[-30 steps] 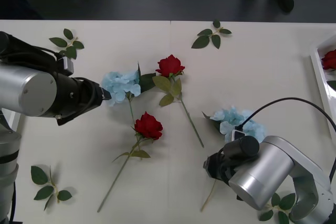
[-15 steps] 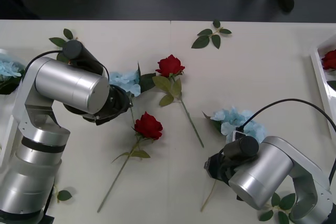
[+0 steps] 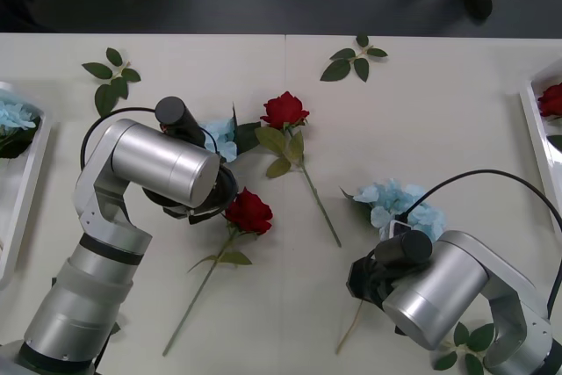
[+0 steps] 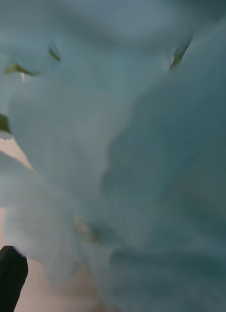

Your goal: Put the red flowers into the right box and the blue flowers into the left box

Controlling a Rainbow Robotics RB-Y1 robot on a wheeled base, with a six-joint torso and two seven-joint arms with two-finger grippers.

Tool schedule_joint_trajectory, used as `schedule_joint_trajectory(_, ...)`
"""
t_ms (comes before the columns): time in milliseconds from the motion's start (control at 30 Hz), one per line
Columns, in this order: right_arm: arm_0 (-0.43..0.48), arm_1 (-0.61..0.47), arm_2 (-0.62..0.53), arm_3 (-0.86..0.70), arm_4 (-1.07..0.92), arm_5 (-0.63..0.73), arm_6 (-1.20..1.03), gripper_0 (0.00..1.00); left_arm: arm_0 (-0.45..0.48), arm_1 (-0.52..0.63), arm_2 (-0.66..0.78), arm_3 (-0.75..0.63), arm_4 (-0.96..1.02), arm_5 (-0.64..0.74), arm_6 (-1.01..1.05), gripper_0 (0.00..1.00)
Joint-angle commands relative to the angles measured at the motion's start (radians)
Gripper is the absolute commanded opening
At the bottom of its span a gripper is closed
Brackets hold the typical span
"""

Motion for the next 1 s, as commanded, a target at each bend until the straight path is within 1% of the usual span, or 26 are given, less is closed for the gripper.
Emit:
schedule_joint_trajectory(33,-0.018,-0.005,0.011,-0.017,0.004,-0.002,-0.020,0.00,-0.020,-0.007,-0.035,0.026,-0.017,-0.025,0.034,1.00)
schedule_joint_trajectory(267,-0.018,-0.013,0.011,-0.022,0.029,-0.005,-0.017,0.00,-0.020,-0.056,-0.041,0.080,-0.065,-0.046,0.035,1.00)
schedule_joint_trajectory(433,-0.018,-0.033,-0.017,-0.063,0.035,-0.001,-0.008,0.00,-0.020,-0.084,-0.041,0.105,-0.089,-0.049,0.035,1.00)
schedule_joint_trajectory(467,-0.018,-0.039,-0.026,-0.077,0.032,0.002,-0.003,0.00,-0.020,-0.085,-0.042,0.106,-0.089,-0.049,0.035,0.94)
schedule_joint_trajectory(500,-0.018,-0.050,-0.037,-0.094,0.026,0.005,0.001,0.00,-0.020,-0.087,-0.044,0.108,-0.088,-0.049,0.035,0.83)
schedule_joint_trajectory(533,-0.018,-0.062,-0.048,-0.112,0.016,0.007,0.006,0.00,-0.020,-0.087,-0.047,0.112,-0.088,-0.049,0.034,0.69)
schedule_joint_trajectory(567,-0.018,-0.085,-0.063,-0.143,-0.002,0.010,0.013,0.00,-0.020,-0.087,-0.051,0.115,-0.089,-0.049,0.034,0.40)
schedule_joint_trajectory(600,-0.018,-0.113,-0.083,-0.180,-0.024,0.013,0.020,0.00,-0.020,-0.085,-0.056,0.118,-0.092,-0.049,0.032,0.23)
schedule_joint_trajectory(633,-0.018,-0.137,-0.098,-0.210,-0.044,0.016,0.024,0.00,-0.020,-0.085,-0.058,0.121,-0.092,-0.049,0.032,0.17)
schedule_joint_trajectory(700,-0.018,-0.183,-0.134,-0.269,-0.085,0.022,0.035,0.00,-0.020,-0.085,-0.061,0.121,-0.092,-0.054,0.032,0.09)
schedule_joint_trajectory(800,-0.016,-0.260,-0.229,-0.367,-0.182,0.039,0.062,0.00,-0.020,-0.087,-0.064,0.121,-0.089,-0.054,0.032,0.00)
schedule_joint_trajectory(833,-0.016,-0.272,-0.247,-0.382,-0.200,0.044,0.079,0.00,-0.020,-0.087,-0.065,0.121,-0.089,-0.054,0.032,0.00)
schedule_joint_trajectory(900,-0.015,-0.298,-0.338,-0.428,-0.267,0.082,0.153,0.00,-0.020,-0.087,-0.070,0.120,-0.089,-0.054,0.031,0.00)
schedule_joint_trajectory(1000,-0.016,-0.304,-0.447,-0.462,-0.341,0.114,0.273,0.00,-0.021,-0.085,-0.070,0.112,-0.086,-0.054,0.026,0.00)
